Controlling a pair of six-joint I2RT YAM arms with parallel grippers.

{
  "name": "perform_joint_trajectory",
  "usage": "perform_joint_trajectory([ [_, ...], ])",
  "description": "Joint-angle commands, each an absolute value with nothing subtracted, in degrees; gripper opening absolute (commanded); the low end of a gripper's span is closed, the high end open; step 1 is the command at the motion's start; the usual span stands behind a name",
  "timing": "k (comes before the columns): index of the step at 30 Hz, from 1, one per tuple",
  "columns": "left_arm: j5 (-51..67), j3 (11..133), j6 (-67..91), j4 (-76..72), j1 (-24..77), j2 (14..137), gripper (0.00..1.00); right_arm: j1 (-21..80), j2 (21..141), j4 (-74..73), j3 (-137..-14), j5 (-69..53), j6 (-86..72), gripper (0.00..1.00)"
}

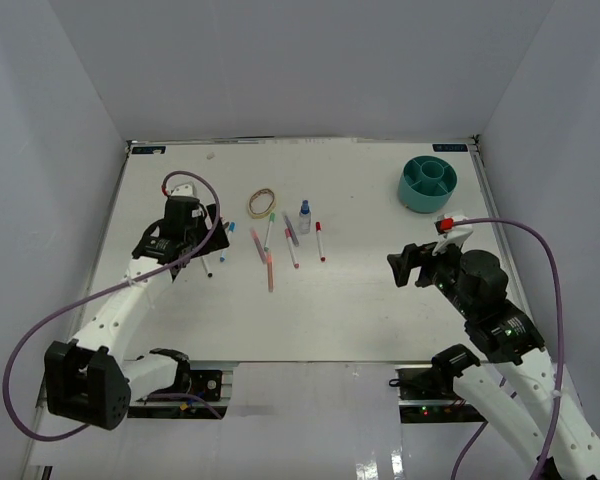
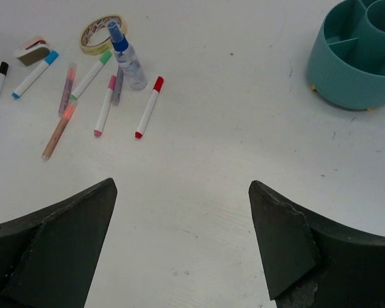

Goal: Sort the stationery into containers
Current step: Pick up the stapler from the center of the board.

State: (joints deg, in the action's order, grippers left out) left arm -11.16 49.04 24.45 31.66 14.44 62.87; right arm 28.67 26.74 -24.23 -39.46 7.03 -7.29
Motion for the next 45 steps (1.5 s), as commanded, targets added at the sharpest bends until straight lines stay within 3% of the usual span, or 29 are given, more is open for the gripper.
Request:
perform_joint_trajectory([
  [1, -11.9, 53.6, 22.6, 31.9, 14.4, 66.6, 0.98, 29.1, 27.9, -23.6, -39.8, 3.3, -9.0, 0.9],
  [11, -14.0, 63.3, 17.8, 32.4, 11.8, 85.8, 0.98, 29.1, 25.3, -21.0, -36.6, -2.5, -8.3, 0.9],
  [20, -4.2, 72.5, 11.3, 32.3, 7.4, 100.1, 0.92, 30.1, 22.4, -20.7, -35.2, -2.0, -7.3, 0.9],
  [38, 3.6, 75.6, 2.7, 28.8, 6.1, 108.3, 0.79, 32.3, 21.5, -20.8, -34.6, -0.3, -6.7, 0.9],
  [45, 5.4, 75.0, 0.6, 26.5, 6.1, 110.8, 0.65, 32.4, 21.4, -20.7, -34.5, -0.3, -6.7, 0.9],
])
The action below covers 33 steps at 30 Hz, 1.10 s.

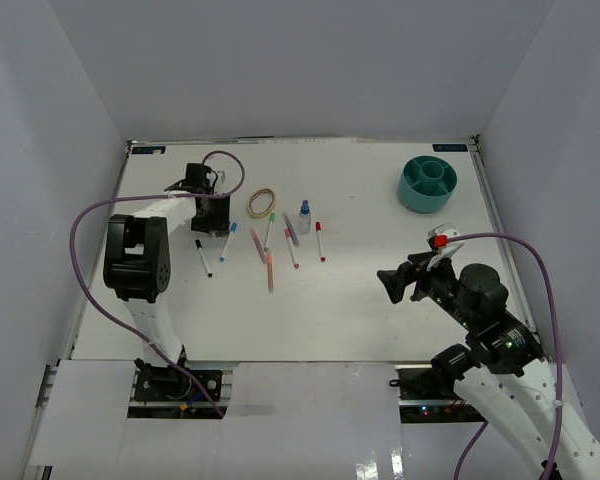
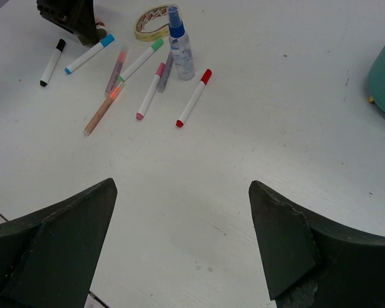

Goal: Sort the stationery into containers
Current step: Pick up the stapler from the center of the board.

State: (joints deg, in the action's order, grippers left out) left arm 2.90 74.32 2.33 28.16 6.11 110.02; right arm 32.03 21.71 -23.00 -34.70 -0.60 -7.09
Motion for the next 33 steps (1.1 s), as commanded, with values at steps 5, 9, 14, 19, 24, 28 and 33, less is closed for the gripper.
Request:
perform_joint_trajectory([
  [5, 6.1, 74.4, 0.5, 26.4, 6.1, 111.2, 0.59, 32.6, 20.8, -20.7, -34.2, 1.7, -6.6, 0.9],
  [9, 6.5, 74.1, 0.4, 26.4, 6.1, 109.3, 0.52, 32.7, 20.7, -20.8, -34.2, 1.7, -6.6, 0.9],
  [14, 9.0, 73.2, 0.4, 25.5, 6.1, 105.1, 0.49, 33.0, 20.4, -20.8, -34.4, 0.6, -6.6, 0.9],
  [19, 10.6, 71.2, 0.4, 23.3, 6.2, 99.9, 0.39, 33.0, 20.5, -20.7, -35.0, 0.5, -6.6, 0.9],
  [24, 11.3, 70.0, 0.4, 23.1, 8.2, 94.9, 0.37, 33.1, 22.2, -20.8, -36.6, -2.1, -8.2, 0.9],
  [28, 6.0, 68.6, -1.4, 23.5, 16.4, 88.7, 0.38, 33.0, 27.5, -21.9, -42.2, -6.2, -9.5, 0.9],
  [33, 1.8, 65.8, 0.3, 23.7, 25.4, 80.2, 0.38, 33.0, 36.1, -22.6, -48.8, -10.9, -13.4, 0.9],
])
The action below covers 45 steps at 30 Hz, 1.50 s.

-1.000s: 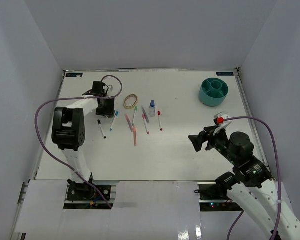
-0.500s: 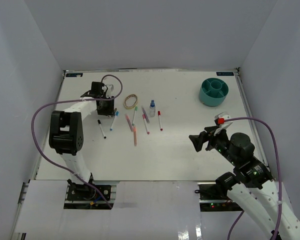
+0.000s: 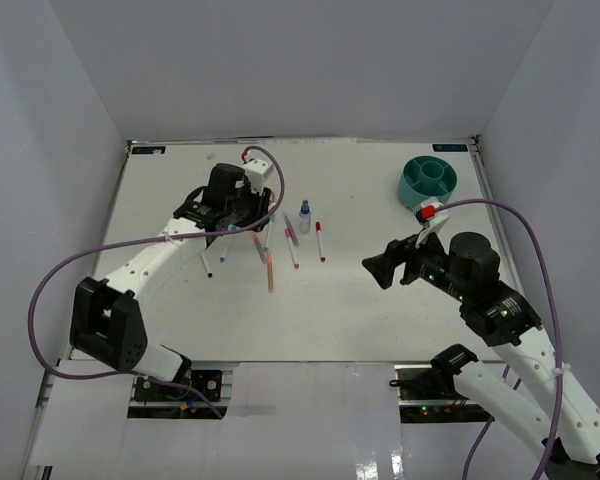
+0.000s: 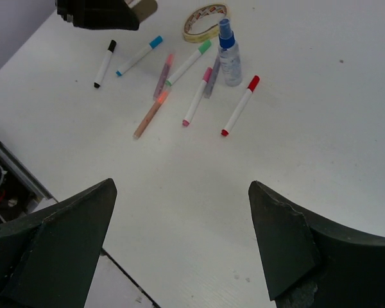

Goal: Sort the stationery into containers
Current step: Pick up the stapler from the center of the board.

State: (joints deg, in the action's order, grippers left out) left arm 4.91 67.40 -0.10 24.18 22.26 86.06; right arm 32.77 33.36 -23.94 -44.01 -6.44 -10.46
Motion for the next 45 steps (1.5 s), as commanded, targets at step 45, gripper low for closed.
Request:
perform_joint_trajectory([
  [45, 8.9, 51.0, 4.7, 14.3, 35.5, 60.9, 0.4, 40.5, 89.4, -5.7, -78.7, -25.8, -32.4, 0.76],
])
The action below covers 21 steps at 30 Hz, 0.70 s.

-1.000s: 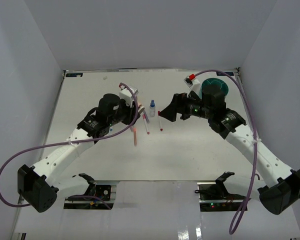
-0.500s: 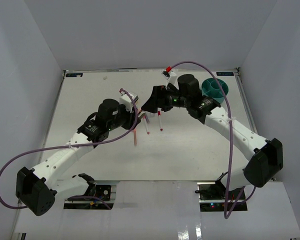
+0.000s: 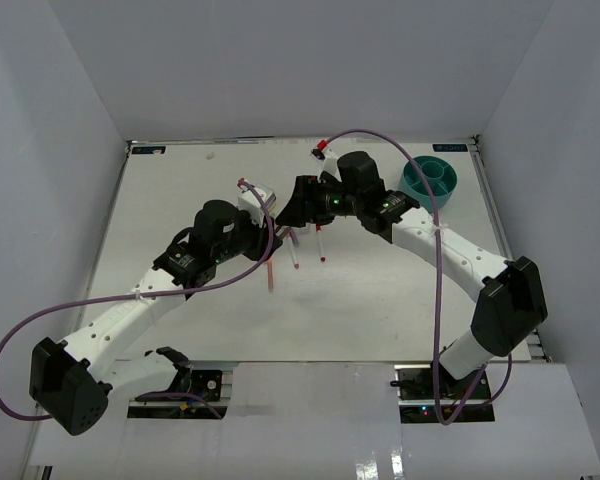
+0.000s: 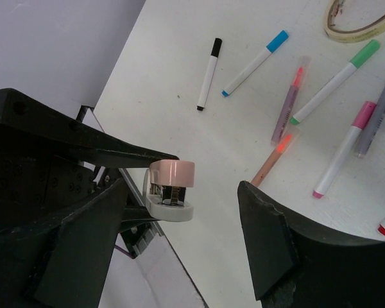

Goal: Sort the stationery into containers
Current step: Pick up the stapler from the center of the board, then place the stapler in the storage box.

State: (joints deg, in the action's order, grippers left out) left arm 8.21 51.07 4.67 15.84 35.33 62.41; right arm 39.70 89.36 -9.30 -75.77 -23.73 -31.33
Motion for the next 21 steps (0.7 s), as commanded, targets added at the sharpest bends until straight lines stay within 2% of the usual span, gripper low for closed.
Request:
perform_joint_trajectory([
  [1, 8.8, 51.0, 4.7, 14.3, 35.5, 60.9, 0.4, 40.7, 89.4, -5.6, -78.6, -25.8, -32.6, 0.75],
  [10, 8.9, 51.0, 5.0, 14.0, 35.5, 60.8, 0.4, 41.5, 90.5, -5.3, -77.3, -26.4, -32.9, 0.68],
  [17, 9.0, 50.8, 4.9, 13.9, 35.5, 60.5, 0.4, 41.8, 91.3, -4.9, -77.3, -27.0, -32.9, 0.56],
  [21, 9.0, 50.7, 4.9, 13.8, 35.5, 60.3, 0.4, 42.0, 91.8, -4.7, -77.1, -27.4, -33.0, 0.53],
])
